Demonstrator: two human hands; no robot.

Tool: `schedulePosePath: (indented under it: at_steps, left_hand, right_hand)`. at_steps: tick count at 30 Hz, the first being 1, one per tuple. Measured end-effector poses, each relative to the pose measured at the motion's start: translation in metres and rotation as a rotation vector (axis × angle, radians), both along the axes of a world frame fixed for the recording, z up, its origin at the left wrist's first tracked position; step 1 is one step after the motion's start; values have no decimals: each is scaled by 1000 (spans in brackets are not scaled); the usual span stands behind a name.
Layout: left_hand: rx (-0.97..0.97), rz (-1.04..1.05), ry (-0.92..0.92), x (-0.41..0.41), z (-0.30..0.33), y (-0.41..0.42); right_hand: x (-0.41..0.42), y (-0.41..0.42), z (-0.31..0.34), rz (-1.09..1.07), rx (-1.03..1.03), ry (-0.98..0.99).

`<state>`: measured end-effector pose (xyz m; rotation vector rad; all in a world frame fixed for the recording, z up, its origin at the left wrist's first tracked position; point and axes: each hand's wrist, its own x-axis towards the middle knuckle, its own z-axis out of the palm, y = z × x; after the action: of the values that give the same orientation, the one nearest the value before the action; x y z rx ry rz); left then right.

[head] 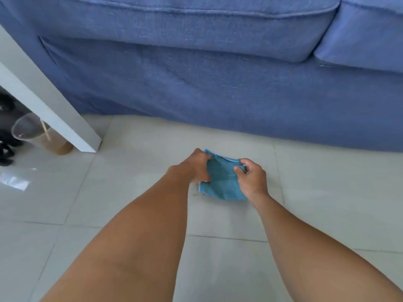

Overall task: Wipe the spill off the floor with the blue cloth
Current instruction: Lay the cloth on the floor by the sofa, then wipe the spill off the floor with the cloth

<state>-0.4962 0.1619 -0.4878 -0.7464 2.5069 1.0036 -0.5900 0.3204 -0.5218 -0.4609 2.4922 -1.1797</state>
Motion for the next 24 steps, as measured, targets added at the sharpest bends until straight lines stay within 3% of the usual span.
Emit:
schedulePosePath:
  at_steps: [8, 12, 15, 18, 24]
  left_hand:
    - [-32, 16, 85, 3, 14, 17]
    - [3, 7, 104, 0, -6, 17]
    - [-142, 16, 191, 19, -13, 7]
    - [-252, 83, 245, 57, -18, -17]
    - [-316, 71, 120, 143, -52, -48]
  right_hand:
    - [-3, 14, 9, -89, -21, -21]
    - [-13, 16, 3, -29, 116, 55]
    - [-9, 26, 4, 12, 284, 256]
    - [0, 34, 3, 191, 240, 324]
    - [10, 26, -24, 506, 440, 243]
